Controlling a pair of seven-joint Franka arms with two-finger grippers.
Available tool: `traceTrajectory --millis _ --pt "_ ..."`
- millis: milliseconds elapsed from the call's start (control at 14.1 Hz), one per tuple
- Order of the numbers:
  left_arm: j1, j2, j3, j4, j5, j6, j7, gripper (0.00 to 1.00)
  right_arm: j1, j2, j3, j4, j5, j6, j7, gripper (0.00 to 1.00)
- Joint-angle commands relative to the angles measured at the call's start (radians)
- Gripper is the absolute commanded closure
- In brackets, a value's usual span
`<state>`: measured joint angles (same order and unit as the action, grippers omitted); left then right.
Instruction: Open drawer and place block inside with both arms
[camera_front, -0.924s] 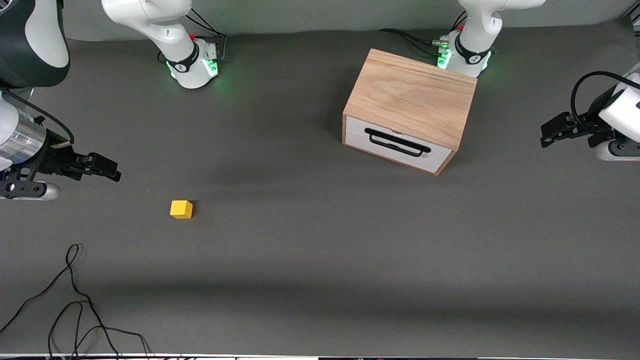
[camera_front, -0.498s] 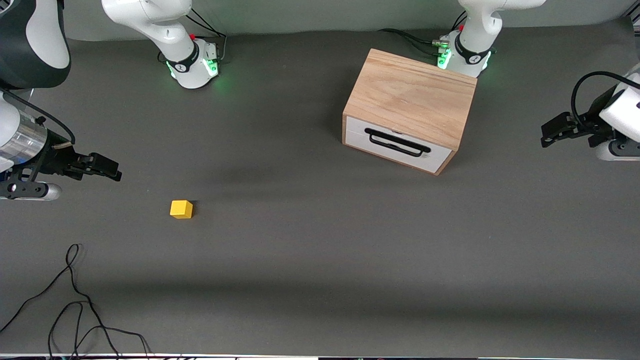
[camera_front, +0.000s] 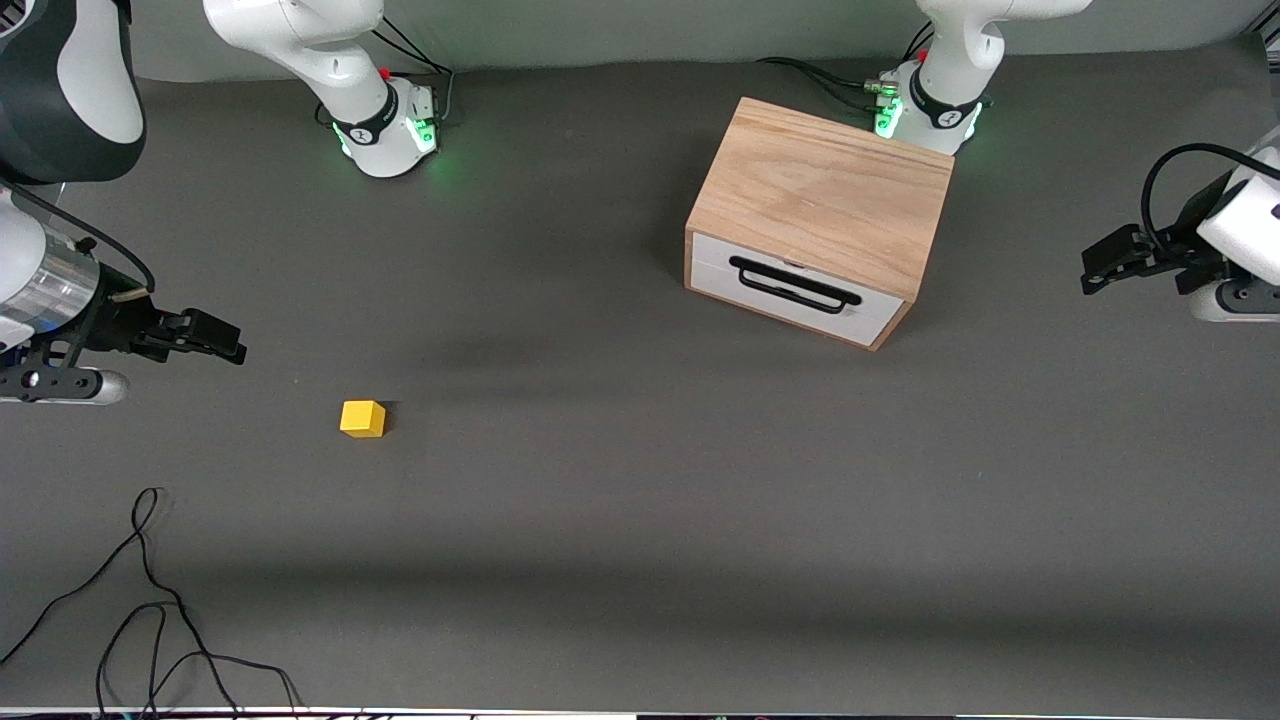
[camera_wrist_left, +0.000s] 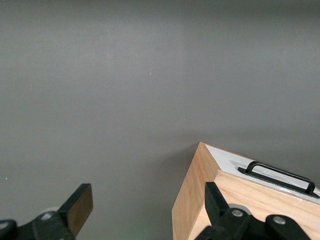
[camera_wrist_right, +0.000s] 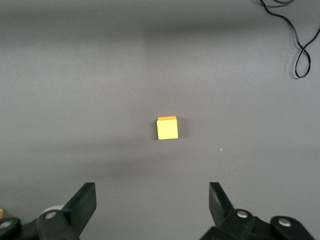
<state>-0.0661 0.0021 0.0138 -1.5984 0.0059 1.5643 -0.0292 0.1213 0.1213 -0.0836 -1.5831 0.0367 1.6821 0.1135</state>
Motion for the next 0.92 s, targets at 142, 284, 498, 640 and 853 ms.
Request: traceTrajectory --millis 142,284,498,640,853 --pt "0.000 -0.014 -0.005 -0.017 0.002 -0.006 -0.004 0.00 0.005 0.035 -0.004 0.011 -0.011 -0.005 -0.014 0.00" --pt "-0.024 -0.010 -0.015 -0.018 -0.001 -0.001 -0.107 0.00 0.005 0.035 -0.005 0.000 -0.011 -0.005 -0.014 0.00" --pt "-0.102 -0.008 -0.035 -0.018 -0.018 -0.006 -0.350 0.00 0.005 0.035 -0.005 -0.021 -0.009 0.014 -0.014 0.00" --pt "-0.197 -0.001 -0.040 -0.018 -0.017 -0.001 -0.585 0.00 0.005 0.035 -0.005 -0.035 -0.009 0.036 -0.014 0.00" --pt "-0.338 0.030 -0.040 -0.018 -0.018 0.000 -0.896 0.00 0.006 0.034 -0.005 -0.063 -0.011 0.047 -0.014 0.00"
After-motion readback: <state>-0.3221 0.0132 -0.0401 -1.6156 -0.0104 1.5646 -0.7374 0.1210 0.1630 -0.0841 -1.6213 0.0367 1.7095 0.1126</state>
